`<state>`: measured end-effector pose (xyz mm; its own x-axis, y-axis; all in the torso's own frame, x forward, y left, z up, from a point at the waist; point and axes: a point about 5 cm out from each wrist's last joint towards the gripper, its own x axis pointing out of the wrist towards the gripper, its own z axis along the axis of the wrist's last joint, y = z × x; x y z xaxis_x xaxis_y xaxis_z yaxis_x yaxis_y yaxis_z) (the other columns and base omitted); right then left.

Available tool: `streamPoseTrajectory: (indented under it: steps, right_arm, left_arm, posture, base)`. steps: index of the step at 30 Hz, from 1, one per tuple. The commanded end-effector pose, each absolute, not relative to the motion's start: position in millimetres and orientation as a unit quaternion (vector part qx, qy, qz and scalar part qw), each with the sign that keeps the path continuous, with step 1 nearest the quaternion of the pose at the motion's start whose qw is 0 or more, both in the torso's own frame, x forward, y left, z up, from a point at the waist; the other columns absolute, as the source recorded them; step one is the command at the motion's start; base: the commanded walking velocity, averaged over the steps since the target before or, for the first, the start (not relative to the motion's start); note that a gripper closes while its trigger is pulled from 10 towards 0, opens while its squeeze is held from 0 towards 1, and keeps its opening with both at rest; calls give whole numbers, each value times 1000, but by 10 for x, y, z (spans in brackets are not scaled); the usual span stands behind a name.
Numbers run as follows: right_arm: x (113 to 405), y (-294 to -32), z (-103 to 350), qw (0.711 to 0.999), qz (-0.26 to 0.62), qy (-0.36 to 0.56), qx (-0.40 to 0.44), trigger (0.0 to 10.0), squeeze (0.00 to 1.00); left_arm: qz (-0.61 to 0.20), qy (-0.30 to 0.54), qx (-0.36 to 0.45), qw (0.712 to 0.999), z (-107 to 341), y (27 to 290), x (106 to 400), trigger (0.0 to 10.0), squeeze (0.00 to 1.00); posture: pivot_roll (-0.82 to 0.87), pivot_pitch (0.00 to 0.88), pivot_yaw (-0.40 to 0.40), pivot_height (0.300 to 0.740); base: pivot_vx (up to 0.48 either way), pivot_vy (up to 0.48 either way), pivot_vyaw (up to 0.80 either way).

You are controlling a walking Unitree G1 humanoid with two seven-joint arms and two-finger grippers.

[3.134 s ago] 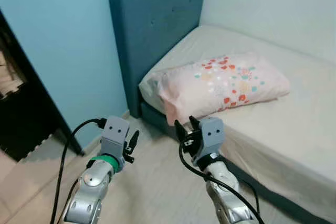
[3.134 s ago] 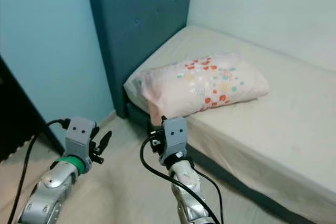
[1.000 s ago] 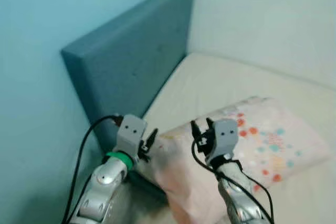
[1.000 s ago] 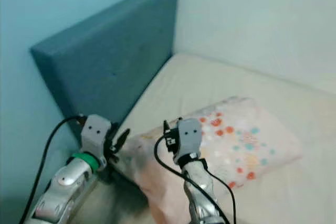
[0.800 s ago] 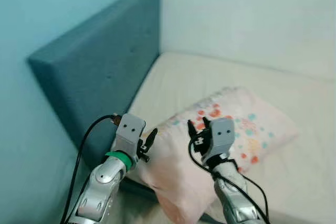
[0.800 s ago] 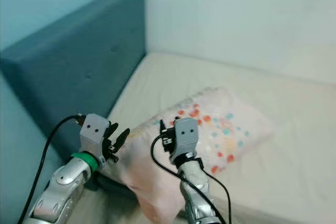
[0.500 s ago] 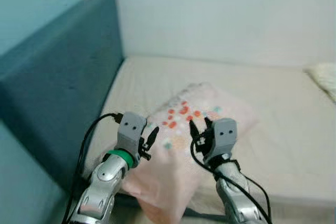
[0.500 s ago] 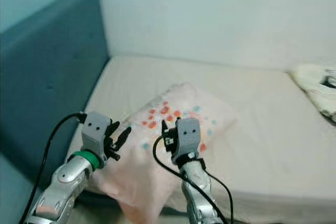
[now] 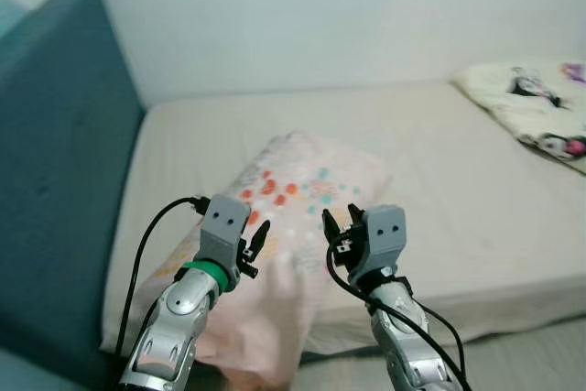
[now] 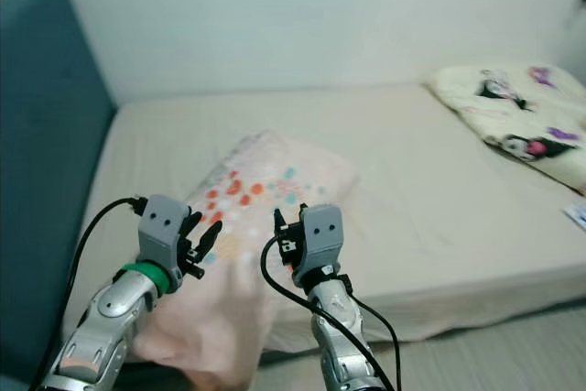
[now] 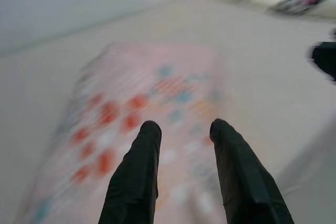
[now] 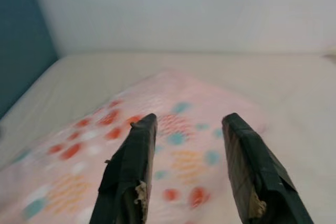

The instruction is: Clean up the room

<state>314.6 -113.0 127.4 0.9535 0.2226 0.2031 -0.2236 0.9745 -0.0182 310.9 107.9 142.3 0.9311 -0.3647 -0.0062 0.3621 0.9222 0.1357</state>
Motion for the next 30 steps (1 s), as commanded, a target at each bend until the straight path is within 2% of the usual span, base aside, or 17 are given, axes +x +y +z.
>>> streamPoseTrajectory:
  steps: [1,7,23,30]
  right_arm:
    - [3123,-1089,1224,988,118,-95,5,10000,0]
    - [3127,-1075,1227,988,121,-96,3,10000,0]
    - [3124,-1068,1230,988,123,-98,3,10000,0]
    - [3121,-1066,1229,988,122,-97,4,10000,0]
  left_arm:
    - [-177,2,72,982,1357,1134,3088,10000,0]
    - [-179,3,74,981,1355,1131,3084,10000,0]
    - [-178,2,71,982,1364,1131,3092,10000,0]
    - [-181,-12,81,980,1384,1119,3078,10000,0]
  posture:
    - [-79,67,74,733]
    - [-78,66,74,733]
    - [-77,72,73,733]
    - [-77,76,74,733]
  base:
    - [0,0,0]
    - [0,0,0]
    - [0,474,0]
    - [0,111,0]
